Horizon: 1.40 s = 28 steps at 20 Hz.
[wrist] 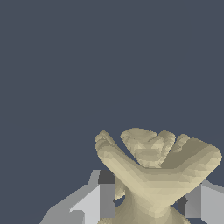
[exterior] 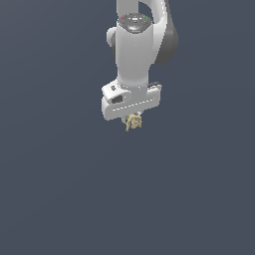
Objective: Pick up the object and move it to a goal position.
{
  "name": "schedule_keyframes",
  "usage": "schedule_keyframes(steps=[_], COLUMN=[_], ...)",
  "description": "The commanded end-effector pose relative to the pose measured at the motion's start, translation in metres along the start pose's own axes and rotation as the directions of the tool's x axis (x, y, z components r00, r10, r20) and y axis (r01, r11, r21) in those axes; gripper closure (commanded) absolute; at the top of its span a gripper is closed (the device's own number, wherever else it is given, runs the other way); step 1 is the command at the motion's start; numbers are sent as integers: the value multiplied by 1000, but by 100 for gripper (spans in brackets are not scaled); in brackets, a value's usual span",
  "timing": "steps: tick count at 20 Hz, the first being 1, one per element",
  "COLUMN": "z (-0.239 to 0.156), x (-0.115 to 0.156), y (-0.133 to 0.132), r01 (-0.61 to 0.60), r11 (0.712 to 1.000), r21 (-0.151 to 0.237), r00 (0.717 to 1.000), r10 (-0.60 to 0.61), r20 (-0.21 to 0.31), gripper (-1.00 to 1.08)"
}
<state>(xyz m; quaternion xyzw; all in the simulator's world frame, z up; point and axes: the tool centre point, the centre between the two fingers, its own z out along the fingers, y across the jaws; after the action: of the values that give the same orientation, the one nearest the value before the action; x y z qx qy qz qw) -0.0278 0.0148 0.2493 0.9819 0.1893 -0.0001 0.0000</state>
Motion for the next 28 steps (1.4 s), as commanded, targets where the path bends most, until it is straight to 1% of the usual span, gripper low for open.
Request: schedule_keyframes(steps=[1, 10, 16, 22, 28], z=[-29, -133, -192, -233, -255], x=[-12, -52, -74, -88, -94], y=[3, 13, 19, 25, 28], r01=[0, 0, 0, 0, 0], r11=[1000, 1000, 1000, 1000, 1000], r21=[1, 2, 1, 1, 0], r00=[1000, 1000, 1000, 1000, 1000], r10=[0, 0, 0, 0, 0], r20=[-1, -1, -1, -1, 0], gripper=[108, 108, 108, 108, 108])
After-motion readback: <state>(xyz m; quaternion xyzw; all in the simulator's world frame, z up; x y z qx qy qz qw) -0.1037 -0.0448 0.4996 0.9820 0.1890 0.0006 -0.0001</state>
